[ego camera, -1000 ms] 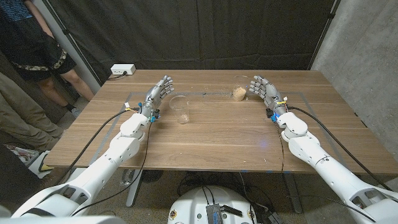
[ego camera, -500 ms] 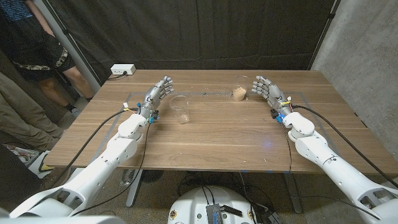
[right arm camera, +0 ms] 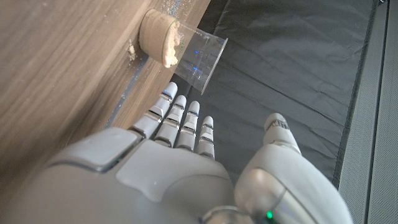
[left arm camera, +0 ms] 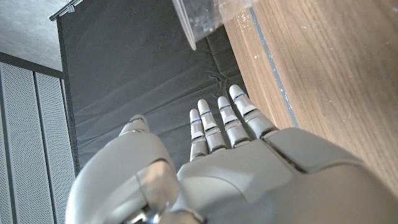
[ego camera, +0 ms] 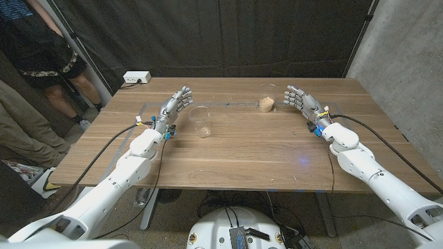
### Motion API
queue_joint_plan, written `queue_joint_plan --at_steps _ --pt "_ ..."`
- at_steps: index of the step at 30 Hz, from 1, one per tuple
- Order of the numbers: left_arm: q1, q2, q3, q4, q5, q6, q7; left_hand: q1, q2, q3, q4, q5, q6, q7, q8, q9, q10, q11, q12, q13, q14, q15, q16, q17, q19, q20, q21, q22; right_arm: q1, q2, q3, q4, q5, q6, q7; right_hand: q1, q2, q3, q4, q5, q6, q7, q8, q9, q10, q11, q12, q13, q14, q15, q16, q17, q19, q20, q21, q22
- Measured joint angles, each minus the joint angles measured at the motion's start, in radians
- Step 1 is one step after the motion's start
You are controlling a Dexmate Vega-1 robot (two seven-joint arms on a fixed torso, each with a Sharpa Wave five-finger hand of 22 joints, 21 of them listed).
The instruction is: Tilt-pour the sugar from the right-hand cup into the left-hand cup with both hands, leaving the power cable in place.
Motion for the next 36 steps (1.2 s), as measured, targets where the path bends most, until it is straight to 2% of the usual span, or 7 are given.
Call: queue_joint_plan --at_steps 5,11,22,23,32,36 --pt "0.008 0.008 0.0 -0.011 0.0 0.0 0.004 0.0 0.0 0.0 0.0 0.0 0.0 0.0 0.003 0.0 0.005 -0.005 0.0 0.0 0.005 0.002 0.0 0.0 0.0 0.0 0.0 0.0 0.025 -0.013 -0.008 0.037 -0.023 0.0 0.021 0.0 -0.008 0.0 0.0 -0.004 -0.007 -0.004 0.0 0.0 -0.004 -0.004 -0.005 0.0 -0.003 0.0 0.0 0.0 0.0 0.0 0.0 0.0" --pt "0.014 0.016 0.0 -0.018 0.001 -0.006 0.005 0.0 0.0 0.0 0.0 0.0 0.0 0.0 0.003 0.0 0.005 -0.005 0.0 0.0 0.007 0.003 0.0 -0.005 0.0 0.0 0.0 0.0 0.049 -0.025 -0.016 0.073 -0.047 0.0 0.034 -0.004 -0.012 -0.007 0.001 -0.004 -0.016 0.005 0.0 0.0 -0.009 0.001 -0.005 0.0 -0.003 0.0 0.0 0.0 0.0 0.0 -0.004 0.0" --pt "0.022 0.035 0.0 -0.032 -0.001 -0.01 0.005 0.0 -0.001 0.0 0.0 0.0 0.003 -0.003 0.003 0.0 0.005 -0.005 -0.006 0.0 0.007 0.004 0.0 -0.005 0.0 0.0 -0.008 0.0 0.07 -0.042 -0.02 0.112 -0.087 -0.006 0.03 -0.008 -0.016 -0.007 0.001 -0.003 -0.022 0.001 0.0 0.0 -0.009 0.001 -0.005 0.0 -0.003 0.0 0.0 0.0 0.004 -0.004 -0.004 0.0" --pt "0.022 0.038 0.0 -0.034 -0.001 -0.01 0.004 0.009 -0.009 0.0 0.0 0.0 0.003 -0.003 0.003 0.0 0.005 -0.005 -0.007 0.0 0.007 0.004 0.0 -0.005 0.0 0.0 -0.008 0.0 0.073 -0.043 -0.02 0.118 -0.094 -0.006 0.027 -0.008 -0.016 -0.007 0.001 -0.003 -0.022 0.001 0.0 0.0 -0.009 0.001 -0.005 0.0 -0.003 0.0 0.0 0.0 0.004 -0.004 -0.004 0.0" --pt "0.028 0.057 -0.004 -0.05 -0.001 -0.01 0.003 0.009 -0.009 0.0 0.0 0.0 0.003 -0.003 0.003 0.0 0.01 0.0 -0.007 0.0 0.007 0.004 0.0 -0.005 0.0 0.0 -0.008 0.0 0.104 -0.047 -0.02 0.174 -0.124 0.013 0.014 -0.008 -0.016 -0.011 0.006 -0.003 -0.022 0.001 0.0 0.0 -0.005 -0.002 -0.005 0.0 -0.002 0.0 0.004 0.0 0.01 -0.009 -0.003 0.0" --pt "0.028 0.057 -0.004 -0.05 -0.002 -0.008 0.005 0.005 -0.005 0.0 0.0 0.0 0.003 -0.003 0.003 0.0 0.01 0.0 -0.007 0.0 0.007 0.004 0.0 -0.004 0.0 0.0 -0.008 0.0 0.133 -0.038 -0.02 0.22 -0.124 0.013 0.014 -0.008 -0.016 -0.011 0.006 -0.003 -0.022 0.001 0.0 0.0 -0.005 -0.002 -0.005 0.0 -0.002 0.0 0.004 0.0 0.01 -0.009 -0.003 0.0"
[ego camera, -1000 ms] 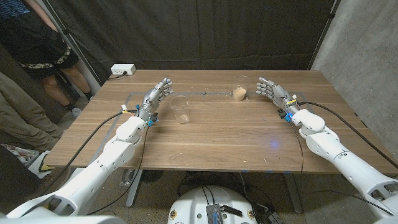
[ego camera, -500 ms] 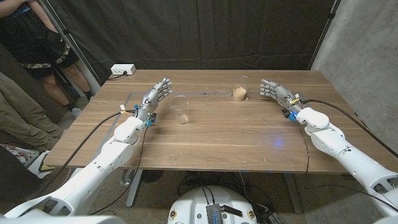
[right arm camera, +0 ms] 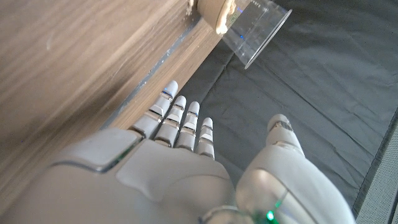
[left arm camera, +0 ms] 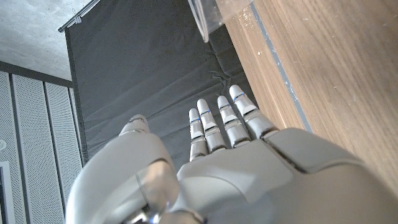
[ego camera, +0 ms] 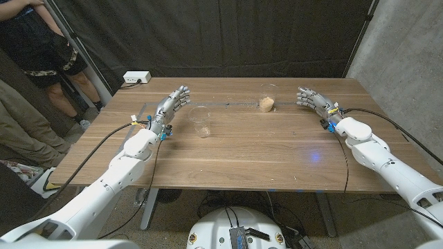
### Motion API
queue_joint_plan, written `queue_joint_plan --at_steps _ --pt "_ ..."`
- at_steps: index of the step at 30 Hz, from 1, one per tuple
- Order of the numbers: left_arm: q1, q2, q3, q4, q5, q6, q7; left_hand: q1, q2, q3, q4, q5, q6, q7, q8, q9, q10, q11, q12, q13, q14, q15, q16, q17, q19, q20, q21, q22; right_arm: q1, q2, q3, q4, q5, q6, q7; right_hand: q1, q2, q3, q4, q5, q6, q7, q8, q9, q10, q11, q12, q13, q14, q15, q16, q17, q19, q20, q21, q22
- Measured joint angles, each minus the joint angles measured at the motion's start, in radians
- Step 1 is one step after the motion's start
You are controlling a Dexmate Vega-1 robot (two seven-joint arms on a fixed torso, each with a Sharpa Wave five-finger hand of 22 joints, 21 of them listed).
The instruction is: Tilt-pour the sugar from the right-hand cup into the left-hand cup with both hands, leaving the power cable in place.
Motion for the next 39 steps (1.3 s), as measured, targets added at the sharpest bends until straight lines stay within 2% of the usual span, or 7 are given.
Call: queue_joint_plan --at_steps 10,22,28,32,35,36,39 --pt "0.013 0.027 -0.006 -0.032 -0.001 0.019 0.014 -0.006 0.006 0.0 0.0 0.0 0.0 0.0 0.0 0.0 0.0 0.0 0.0 0.003 0.0 0.0 0.0 -0.005 0.0 0.0 0.0 0.0 0.106 0.034 -0.035 0.157 -0.074 0.085 0.041 -0.002 -0.002 0.0 0.0 0.0 0.0 0.0 0.0 0.0 0.0 0.0 0.0 0.0 0.0 0.0 0.004 0.0 0.005 -0.005 -0.006 0.0" --pt "0.021 0.049 -0.009 -0.061 0.0 0.042 0.027 0.004 -0.004 0.0 0.0 0.0 0.0 0.0 0.0 0.0 0.0 0.0 0.0 0.003 0.0 0.0 0.0 -0.005 0.0 0.0 -0.006 0.0 0.186 0.04 -0.082 0.271 -0.169 0.137 0.052 -0.027 -0.027 -0.015 0.015 0.0 -0.04 -0.004 0.0 0.0 -0.005 -0.015 0.0 0.0 0.0 0.0 0.004 0.003 0.005 -0.005 -0.01 -0.005" --pt "0.02 0.056 -0.009 -0.069 0.002 0.05 0.029 0.004 -0.004 0.0 0.0 0.0 0.0 0.0 0.0 0.0 0.005 -0.005 0.0 0.002 0.0 0.0 0.0 -0.005 0.0 0.0 -0.006 0.0 0.215 0.04 -0.101 0.316 -0.214 0.159 0.036 -0.037 -0.043 -0.025 0.013 0.007 -0.09 -0.008 -0.007 0.0 -0.028 -0.031 0.0 0.0 -0.047 0.001 -0.003 0.0 -0.003 -0.013 -0.026 -0.005" --pt "0.02 0.056 -0.009 -0.069 0.004 0.054 0.029 -0.006 0.006 0.0 0.0 0.0 0.0 0.0 0.0 0.0 0.005 -0.005 0.0 0.002 0.0 0.0 0.0 -0.005 0.004 -0.004 -0.006 0.0 0.227 0.04 -0.111 0.336 -0.214 0.159 0.036 -0.026 -0.061 -0.036 0.008 0.021 -0.149 -0.016 -0.008 0.0 -0.116 -0.021 -0.031 -0.003 -0.129 0.002 -0.008 -0.005 -0.048 -0.007 -0.061 -0.005" --pt "0.02 0.056 -0.009 -0.069 0.004 0.059 0.031 -0.006 0.006 0.0 0.0 0.0 0.0 0.0 0.0 0.0 0.005 -0.005 0.0 0.002 0.0 0.0 0.0 -0.005 0.004 -0.004 -0.006 0.0 0.236 0.042 -0.118 0.353 -0.214 0.159 0.036 -0.026 -0.071 -0.043 0.004 0.023 -0.181 -0.023 -0.008 0.0 -0.158 -0.022 -0.04 -0.003 -0.169 0.004 -0.015 -0.005 -0.059 -0.002 -0.075 -0.005" --pt "0.02 0.064 -0.01 -0.078 0.004 0.061 0.031 -0.006 0.006 0.0 0.0 0.0 0.0 0.0 0.0 0.0 0.005 -0.005 0.0 0.002 0.0 0.0 0.0 -0.005 0.004 -0.004 -0.008 0.0 0.237 0.042 -0.119 0.356 -0.261 0.169 -0.014 -0.026 -0.071 -0.043 0.004 0.023 -0.184 -0.026 -0.008 0.0 -0.166 -0.022 -0.043 -0.003 -0.175 0.003 -0.015 -0.005 -0.06 -0.002 -0.076 -0.005" --pt "0.02 0.067 -0.01 -0.082 0.004 0.064 0.032 -0.006 0.006 0.0 0.0 0.0 0.0 0.0 0.0 0.0 0.005 -0.005 0.0 0.002 0.0 0.0 0.0 -0.005 0.004 -0.004 -0.01 0.0 0.244 0.048 -0.124 0.372 -0.274 0.17 -0.033 -0.026 -0.071 -0.043 0.004 0.031 -0.195 -0.03 -0.008 0.005 -0.17 -0.02 -0.044 -0.003 -0.183 0.004 -0.015 -0.005 -0.065 0.004 -0.081 -0.005"
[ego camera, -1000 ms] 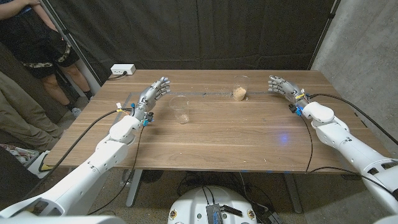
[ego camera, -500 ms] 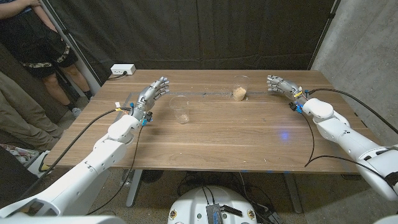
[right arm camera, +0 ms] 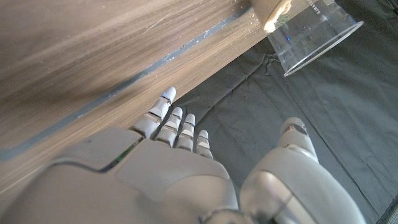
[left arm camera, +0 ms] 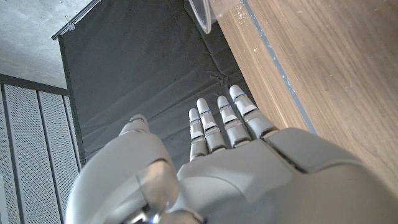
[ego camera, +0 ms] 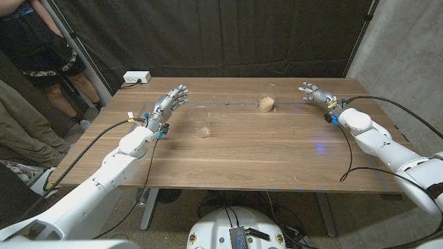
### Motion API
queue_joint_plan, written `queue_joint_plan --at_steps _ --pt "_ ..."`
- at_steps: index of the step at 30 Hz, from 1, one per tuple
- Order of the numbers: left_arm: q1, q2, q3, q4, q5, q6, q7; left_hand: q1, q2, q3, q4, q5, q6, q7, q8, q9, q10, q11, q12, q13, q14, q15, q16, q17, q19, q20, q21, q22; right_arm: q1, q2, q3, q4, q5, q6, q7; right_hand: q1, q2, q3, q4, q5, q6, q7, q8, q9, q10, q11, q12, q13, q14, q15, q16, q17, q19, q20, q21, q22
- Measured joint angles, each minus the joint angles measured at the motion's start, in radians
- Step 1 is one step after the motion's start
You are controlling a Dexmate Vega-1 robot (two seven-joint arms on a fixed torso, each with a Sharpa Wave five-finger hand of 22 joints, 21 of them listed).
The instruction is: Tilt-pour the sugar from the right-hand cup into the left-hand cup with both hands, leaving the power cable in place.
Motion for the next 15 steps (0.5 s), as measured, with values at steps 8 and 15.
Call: queue_joint_plan --at_steps 8,15 --pt "0.0 0.008 -0.002 -0.008 0.001 0.013 0.003 0.002 -0.002 0.0 0.0 0.0 0.0 0.0 0.0 0.0 0.0 0.0 0.0 0.0 0.0 0.0 0.0 0.0 0.0 0.0 0.0 0.0 0.01 0.011 -0.012 0.034 -0.027 0.007 -0.04 0.0 -0.008 -0.004 0.004 0.0 -0.006 -0.002 0.0 0.0 -0.008 -0.008 0.0 0.0 -0.003 -0.001 0.0 0.0 0.0 0.0 -0.001 0.0" --pt "0.001 0.02 -0.005 -0.02 0.005 0.021 0.004 0.01 -0.01 0.0 0.0 0.0 0.0 0.0 0.0 0.0 0.0 0.0 -0.005 0.0 0.0 0.0 0.0 -0.005 0.0 0.0 0.0 0.0 0.025 0.029 -0.031 0.084 -0.063 0.031 -0.094 0.01 -0.017 -0.01 -0.002 0.006 -0.009 -0.006 0.009 0.0 -0.002 -0.014 0.002 -0.003 0.0 0.003 0.008 -0.005 0.004 -0.004 -0.005 0.0"
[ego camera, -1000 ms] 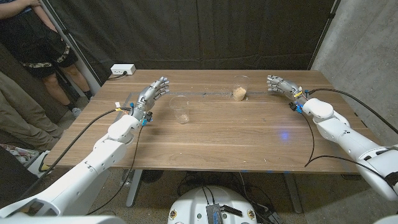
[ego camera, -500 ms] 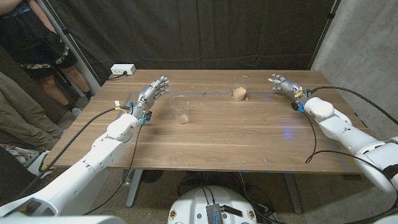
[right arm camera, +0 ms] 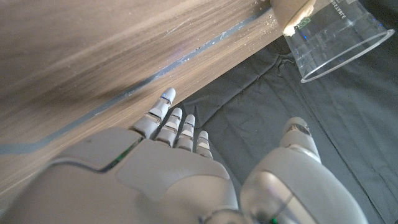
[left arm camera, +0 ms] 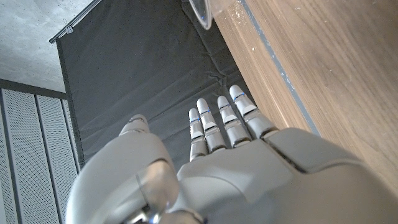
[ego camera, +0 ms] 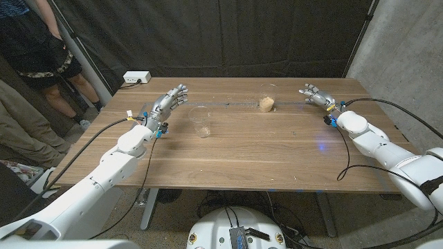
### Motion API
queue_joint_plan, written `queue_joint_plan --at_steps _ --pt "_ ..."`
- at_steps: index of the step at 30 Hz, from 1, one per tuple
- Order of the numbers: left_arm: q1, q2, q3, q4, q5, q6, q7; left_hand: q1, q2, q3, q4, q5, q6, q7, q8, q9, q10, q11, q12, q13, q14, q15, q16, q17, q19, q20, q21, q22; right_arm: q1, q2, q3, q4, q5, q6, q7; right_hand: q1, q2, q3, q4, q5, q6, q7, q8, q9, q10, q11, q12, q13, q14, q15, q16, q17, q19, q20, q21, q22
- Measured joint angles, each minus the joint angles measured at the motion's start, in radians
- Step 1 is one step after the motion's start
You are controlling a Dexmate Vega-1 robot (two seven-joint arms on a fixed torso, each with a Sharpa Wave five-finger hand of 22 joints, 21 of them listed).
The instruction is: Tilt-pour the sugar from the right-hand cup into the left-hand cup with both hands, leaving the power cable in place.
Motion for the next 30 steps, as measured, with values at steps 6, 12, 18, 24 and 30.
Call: queue_joint_plan --at_steps 6,12,18,24,30 --pt "0.003 0.009 -0.004 -0.013 0.003 0.004 0.005 0.0 0.0 0.003 -0.003 0.0 0.0 0.0 0.0 0.0 0.0 0.0 0.0 0.0 0.0 0.0 0.0 0.0 0.0 0.0 -0.003 0.0 0.002 0.005 -0.026 0.013 -0.047 0.007 -0.067 0.004 -0.004 -0.002 -0.002 0.008 0.011 -0.011 0.008 0.0 0.013 -0.012 0.005 -0.001 0.004 -0.004 0.0 0.0 -0.009 -0.02 -0.011 0.0" --pt "0.008 0.019 -0.009 -0.025 0.005 0.009 0.009 -0.01 0.01 0.003 -0.003 0.0 0.005 0.005 0.0 0.0 0.0 0.0 0.0 0.0 0.0 0.0 0.0 0.0 0.0 0.0 -0.003 0.0 -0.013 0.005 -0.052 -0.009 -0.109 0.006 -0.173 0.013 -0.012 -0.002 -0.002 0.019 0.026 -0.021 0.024 0.0 0.013 -0.013 0.01 -0.001 -0.033 -0.004 -0.002 0.0 -0.054 -0.053 -0.044 -0.005" --pt "0.011 0.028 -0.012 -0.035 0.006 0.013 0.011 -0.01 0.01 0.003 -0.003 0.0 0.005 0.005 0.0 0.0 0.0 0.0 0.0 0.0 0.0 0.0 0.0 0.0 -0.009 -0.009 -0.007 0.0 -0.027 0.003 -0.066 -0.034 -0.152 -0.009 -0.252 0.039 -0.002 0.001 -0.006 0.022 0.04 -0.017 0.026 0.0 0.013 -0.013 0.018 -0.001 -0.041 -0.002 -0.002 -0.005 -0.07 -0.052 -0.062 -0.01" --pt "0.015 0.033 -0.014 -0.041 0.006 0.016 0.013 -0.01 0.01 0.003 -0.003 0.0 0.005 0.005 0.0 0.0 0.0 0.0 0.0 0.0 0.0 0.0 0.0 0.0 -0.015 -0.015 -0.014 0.0 -0.039 0.001 -0.07 -0.053 -0.163 -0.024 -0.272 0.045 0.003 0.001 -0.005 0.026 0.04 -0.017 0.026 -0.002 0.01 -0.01 0.018 -0.006 -0.052 -0.002 -0.002 -0.005 -0.07 -0.052 -0.071 -0.012" --pt "0.018 0.037 -0.015 -0.046 0.006 0.021 0.015 -0.001 0.001 0.003 -0.003 0.0 0.005 0.005 0.0 0.0 0.0 0.0 0.0 0.0 0.0 0.0 0.0 0.0 -0.015 -0.015 -0.014 0.0 -0.041 0.004 -0.072 -0.052 -0.163 -0.025 -0.266 0.05 0.008 0.001 -0.005 0.026 0.03 -0.008 0.026 -0.003 -0.002 0.002 0.012 -0.006 -0.052 -0.002 -0.002 -0.005 -0.07 -0.052 -0.071 -0.014"
